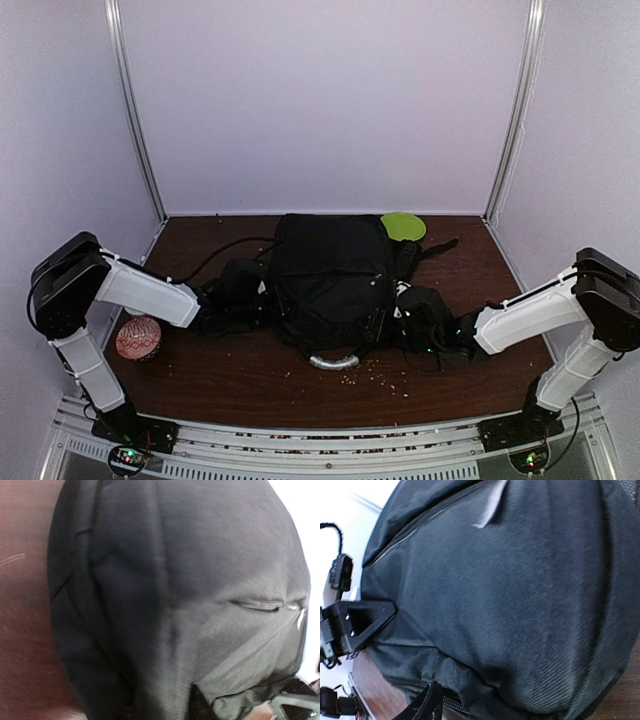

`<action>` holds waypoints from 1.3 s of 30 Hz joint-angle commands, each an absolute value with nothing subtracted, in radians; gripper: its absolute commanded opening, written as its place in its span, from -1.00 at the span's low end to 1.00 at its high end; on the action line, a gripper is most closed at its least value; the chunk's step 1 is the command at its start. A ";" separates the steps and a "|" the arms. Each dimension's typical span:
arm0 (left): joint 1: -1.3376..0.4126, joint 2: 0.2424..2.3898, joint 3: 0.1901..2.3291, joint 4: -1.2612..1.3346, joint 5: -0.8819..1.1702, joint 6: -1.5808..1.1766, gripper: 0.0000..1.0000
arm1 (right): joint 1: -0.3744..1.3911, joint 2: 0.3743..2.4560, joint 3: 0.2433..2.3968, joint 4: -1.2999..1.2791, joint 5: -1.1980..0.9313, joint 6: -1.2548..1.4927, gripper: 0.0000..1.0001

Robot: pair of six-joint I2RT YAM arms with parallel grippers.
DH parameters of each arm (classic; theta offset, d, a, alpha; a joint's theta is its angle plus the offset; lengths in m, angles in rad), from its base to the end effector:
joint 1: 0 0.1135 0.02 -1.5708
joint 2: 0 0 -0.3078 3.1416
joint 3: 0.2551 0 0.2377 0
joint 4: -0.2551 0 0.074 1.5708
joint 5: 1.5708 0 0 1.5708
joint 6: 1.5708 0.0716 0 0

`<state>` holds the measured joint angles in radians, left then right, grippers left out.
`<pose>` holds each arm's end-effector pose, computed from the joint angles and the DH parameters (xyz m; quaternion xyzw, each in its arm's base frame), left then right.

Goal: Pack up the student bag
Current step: Adjust the student bag at the center of the board, then reset both arms

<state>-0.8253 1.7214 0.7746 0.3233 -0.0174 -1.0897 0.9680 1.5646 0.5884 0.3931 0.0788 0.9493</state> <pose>0.2502 -0.2691 0.1812 -0.1212 0.8816 -0.3685 0.2689 0.1849 0.2587 0.1843 0.0105 0.8800 0.3677 0.3006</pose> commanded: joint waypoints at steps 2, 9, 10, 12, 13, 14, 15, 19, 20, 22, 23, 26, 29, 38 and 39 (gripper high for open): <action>-0.826 1.645 0.789 0.218 -0.009 -0.965 0.15 | 0.972 1.422 0.597 0.345 0.026 0.855 0.22; -0.854 1.435 0.777 0.086 -0.060 -0.775 0.95 | 0.996 1.076 0.566 0.060 0.232 0.624 0.41; -0.859 1.395 0.769 0.064 -0.073 -0.749 0.96 | 0.995 1.029 0.570 0.014 0.277 0.634 0.43; -0.875 1.311 0.771 -0.009 -0.115 -0.700 0.96 | 0.995 0.943 0.558 -0.044 0.358 0.635 0.50; -0.882 1.266 0.777 -0.057 -0.146 -0.677 0.96 | 0.994 0.901 0.543 -0.055 0.390 0.633 0.55; -0.886 1.222 0.787 -0.104 -0.182 -0.655 0.96 | 0.994 0.859 0.521 -0.052 0.428 0.630 0.76; -0.887 1.182 0.799 -0.159 -0.225 -0.632 0.96 | 0.992 0.816 0.493 -0.040 0.478 0.634 0.97; -0.854 1.042 0.886 -0.370 -0.484 -0.509 0.96 | 0.915 0.669 0.431 -0.007 0.475 0.554 0.99; -0.834 1.008 0.916 -0.411 -0.530 -0.482 0.96 | 0.880 0.658 0.457 -0.044 0.460 0.548 0.99; -0.780 0.939 0.930 -0.424 -0.583 -0.420 0.96 | 0.830 0.665 0.526 -0.120 0.482 0.544 0.99; -0.739 0.907 0.929 -0.397 -0.567 -0.388 0.96 | 0.797 0.679 0.558 -0.137 0.482 0.536 0.99; -0.552 0.867 0.936 -0.353 -0.404 -0.343 0.96 | 0.735 0.753 0.669 -0.172 0.550 0.557 0.99; -0.392 0.920 0.954 -0.354 -0.222 -0.335 0.96 | 0.694 0.840 0.831 -0.296 0.626 0.601 0.99; -0.367 0.943 0.930 -0.296 0.007 -0.278 0.96 | 0.699 0.631 0.712 -0.174 0.801 0.300 0.99; -0.368 0.936 0.933 -0.293 -0.014 -0.274 0.96 | 0.688 0.620 0.693 -0.188 0.796 0.307 0.99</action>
